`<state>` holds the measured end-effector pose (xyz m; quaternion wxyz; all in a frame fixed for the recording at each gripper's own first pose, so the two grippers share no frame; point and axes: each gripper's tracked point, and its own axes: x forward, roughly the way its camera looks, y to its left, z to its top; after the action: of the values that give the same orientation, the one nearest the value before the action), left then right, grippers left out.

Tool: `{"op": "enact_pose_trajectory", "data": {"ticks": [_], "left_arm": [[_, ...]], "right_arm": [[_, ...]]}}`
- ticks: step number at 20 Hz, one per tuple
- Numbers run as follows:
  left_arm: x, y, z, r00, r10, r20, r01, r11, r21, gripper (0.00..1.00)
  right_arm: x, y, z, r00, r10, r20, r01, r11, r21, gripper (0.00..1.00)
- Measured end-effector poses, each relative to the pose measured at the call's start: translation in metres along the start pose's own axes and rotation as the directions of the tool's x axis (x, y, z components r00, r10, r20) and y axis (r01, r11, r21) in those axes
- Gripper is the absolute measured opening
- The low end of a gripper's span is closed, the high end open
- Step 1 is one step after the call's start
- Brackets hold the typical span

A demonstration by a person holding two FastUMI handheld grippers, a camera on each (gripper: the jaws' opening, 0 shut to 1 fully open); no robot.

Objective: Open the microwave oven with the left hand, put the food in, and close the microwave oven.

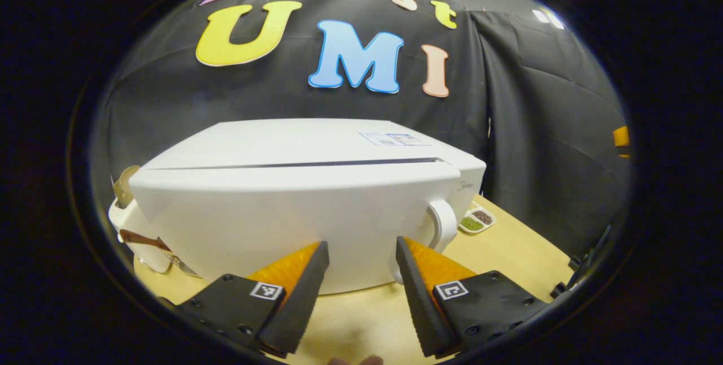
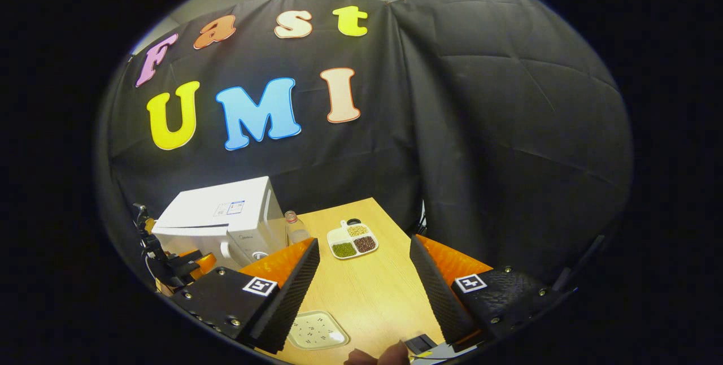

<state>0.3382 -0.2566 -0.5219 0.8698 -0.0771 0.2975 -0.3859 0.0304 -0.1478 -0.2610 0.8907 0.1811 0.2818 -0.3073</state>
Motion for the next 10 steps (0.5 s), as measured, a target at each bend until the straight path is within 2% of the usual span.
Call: {"op": "enact_pose_trajectory", "data": {"ticks": [4, 6, 7, 8, 10], "left_arm": [[0.005, -0.001, 0.006, 1.0, 0.011, 0.01, -0.011, 1.0, 0.011, 0.8], [0.009, 0.002, 0.016, 0.999, 0.008, 0.033, -0.006, 0.999, -0.036, 0.79], [0.013, -0.006, 0.012, 1.0, -0.019, 0.006, 0.019, 0.997, -0.07, 0.8], [0.011, -0.01, 0.009, 1.0, -0.014, 0.004, 0.014, 0.997, -0.071, 0.75], [0.009, -0.012, 0.011, 1.0, 0.02, -0.003, -0.02, 1.0, -0.024, 0.76]], "right_arm": [[0.002, -0.005, 0.0, 1.0, -0.009, -0.002, 0.009, 1.0, -0.006, 0.98], [0.003, -0.001, -0.002, 1.0, 0.011, -0.009, -0.011, 1.0, -0.004, 0.98], [0.003, 0.0, -0.004, 1.0, 0.021, -0.016, -0.021, 1.0, 0.001, 0.98], [0.002, 0.003, -0.004, 0.999, 0.035, -0.019, -0.035, 0.999, 0.008, 0.99], [0.0, 0.006, -0.003, 0.998, 0.058, -0.012, -0.058, 0.998, 0.01, 0.99]]}}
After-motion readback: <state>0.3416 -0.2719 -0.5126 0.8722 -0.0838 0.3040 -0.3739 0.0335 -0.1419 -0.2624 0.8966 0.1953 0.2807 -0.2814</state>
